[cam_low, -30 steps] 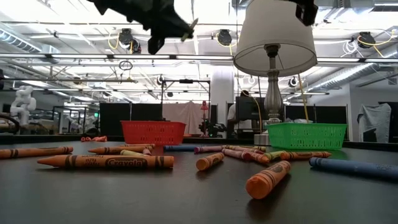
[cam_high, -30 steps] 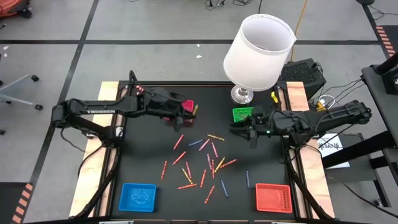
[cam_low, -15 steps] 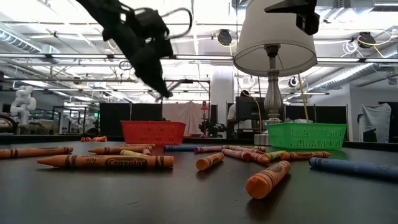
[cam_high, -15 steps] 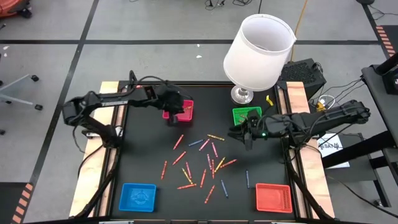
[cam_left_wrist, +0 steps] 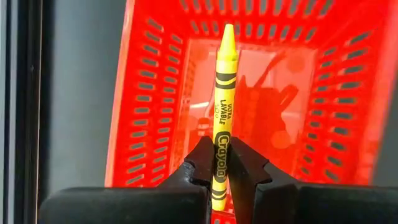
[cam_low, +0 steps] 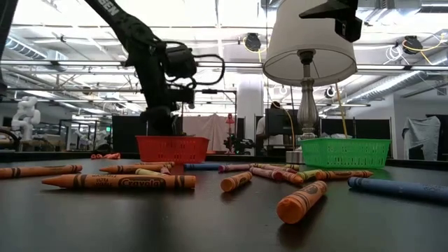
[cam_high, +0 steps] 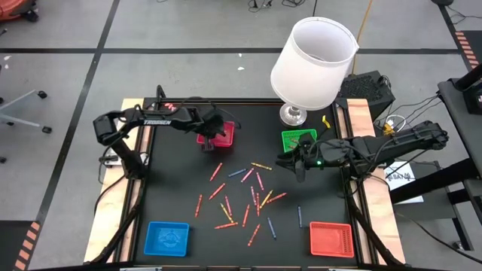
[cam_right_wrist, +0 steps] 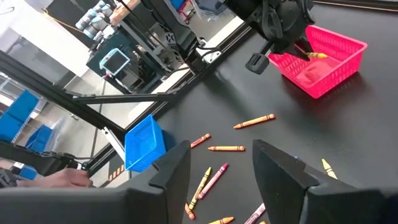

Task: Sort crayons
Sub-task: Put the yellow crayon into the red basket

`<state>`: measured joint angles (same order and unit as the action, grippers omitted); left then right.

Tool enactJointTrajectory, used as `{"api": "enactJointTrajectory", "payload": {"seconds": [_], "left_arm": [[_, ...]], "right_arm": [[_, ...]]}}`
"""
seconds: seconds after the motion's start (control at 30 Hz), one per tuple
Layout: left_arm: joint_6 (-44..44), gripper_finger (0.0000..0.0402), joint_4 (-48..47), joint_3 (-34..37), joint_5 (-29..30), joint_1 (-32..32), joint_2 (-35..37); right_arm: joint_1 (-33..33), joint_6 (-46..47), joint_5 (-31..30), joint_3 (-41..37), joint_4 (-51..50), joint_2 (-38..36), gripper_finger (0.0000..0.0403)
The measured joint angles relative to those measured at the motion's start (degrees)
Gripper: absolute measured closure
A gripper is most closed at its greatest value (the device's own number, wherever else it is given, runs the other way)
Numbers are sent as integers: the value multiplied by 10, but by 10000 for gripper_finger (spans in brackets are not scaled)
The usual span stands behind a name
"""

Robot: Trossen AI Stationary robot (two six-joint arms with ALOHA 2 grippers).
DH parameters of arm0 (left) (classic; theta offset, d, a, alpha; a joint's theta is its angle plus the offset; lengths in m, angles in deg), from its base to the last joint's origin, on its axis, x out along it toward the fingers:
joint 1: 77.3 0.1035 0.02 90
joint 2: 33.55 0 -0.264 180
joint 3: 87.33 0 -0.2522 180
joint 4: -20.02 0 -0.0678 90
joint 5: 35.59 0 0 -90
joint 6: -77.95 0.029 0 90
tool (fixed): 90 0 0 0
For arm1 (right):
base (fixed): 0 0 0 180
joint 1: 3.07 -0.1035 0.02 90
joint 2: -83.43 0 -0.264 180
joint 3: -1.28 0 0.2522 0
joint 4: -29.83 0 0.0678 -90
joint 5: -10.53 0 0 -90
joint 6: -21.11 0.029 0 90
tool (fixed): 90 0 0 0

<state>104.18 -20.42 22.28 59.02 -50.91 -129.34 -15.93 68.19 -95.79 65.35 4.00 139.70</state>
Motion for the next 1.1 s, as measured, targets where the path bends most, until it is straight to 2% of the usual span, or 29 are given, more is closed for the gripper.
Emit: {"api": "enactJointTrajectory", "payload": {"seconds": [0.2, 0.37, 0.5, 0.67, 0.77, 0.83, 1.1], "left_arm": [[-18, 370, 0, 0, 0, 1, -11], [-22, 317, -2, 0, 11, 1, -11], [-90, 264, -18, 0, 46, 1, -11], [-180, 243, -127, -33, -2, -3, 3], [-231, 242, -186, -59, -55, -14, 30], [-262, 242, -193, -76, -79, -25, 62], [-380, 242, -197, -116, -77, -82, 199]], "right_arm": [[0, 3, -1, 0, -3, 0, 248], [0, 7, -1, 0, -3, 0, 248], [0, 7, -1, 0, -3, 0, 248], [0, 12, 0, 0, -3, 0, 248], [0, 17, 0, 0, -7, 0, 248], [0, 17, 0, 0, -7, 0, 248], [0, 17, -1, 0, -42, 3, 248]]}}
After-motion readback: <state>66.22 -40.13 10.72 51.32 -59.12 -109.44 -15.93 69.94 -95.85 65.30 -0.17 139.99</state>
